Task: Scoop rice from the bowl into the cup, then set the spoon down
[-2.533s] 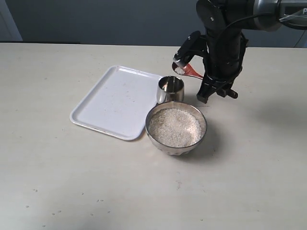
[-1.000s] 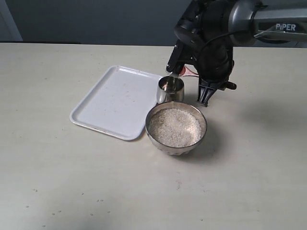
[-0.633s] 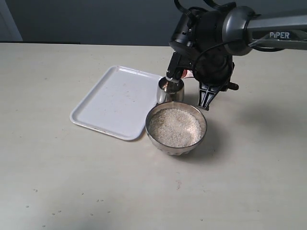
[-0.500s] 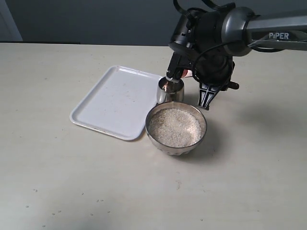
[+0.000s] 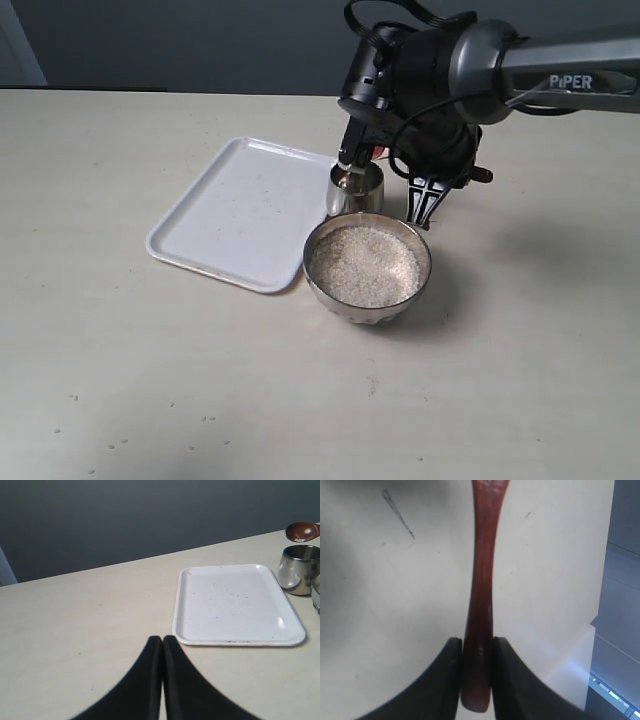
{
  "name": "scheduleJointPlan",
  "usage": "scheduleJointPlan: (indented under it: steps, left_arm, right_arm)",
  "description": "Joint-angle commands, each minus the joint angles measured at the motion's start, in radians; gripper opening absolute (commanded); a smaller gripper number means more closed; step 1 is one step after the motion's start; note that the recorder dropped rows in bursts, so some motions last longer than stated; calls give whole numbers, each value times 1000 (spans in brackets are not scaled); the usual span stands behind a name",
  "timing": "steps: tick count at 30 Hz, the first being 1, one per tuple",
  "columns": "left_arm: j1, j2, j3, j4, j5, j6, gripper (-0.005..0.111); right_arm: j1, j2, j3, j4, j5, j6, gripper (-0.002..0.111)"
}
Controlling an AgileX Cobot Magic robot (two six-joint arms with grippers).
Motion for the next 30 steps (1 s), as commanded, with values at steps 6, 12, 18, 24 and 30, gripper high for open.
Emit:
scheduleJointPlan:
  steps: [6,12,18,24,30]
  left_arm:
    - [-5,-4,-2,2,-12,-3,1]
    - [-5,-4,-2,2,-12,-3,1]
    - [-5,-4,-2,2,-12,-3,1]
    - [-5,-4,-2,2,-12,-3,1]
    - [-5,-4,-2,2,-12,-3,1]
  right_arm:
    - [22,-2,3,-14,27,19,-1]
    - [22,-2,3,-14,45,26,-1]
    - [29,-2,3,-14,50,28,-1]
    - [44,-2,3,-37,54,50,-1]
    - [44,-2,3,-54,57,69,-1]
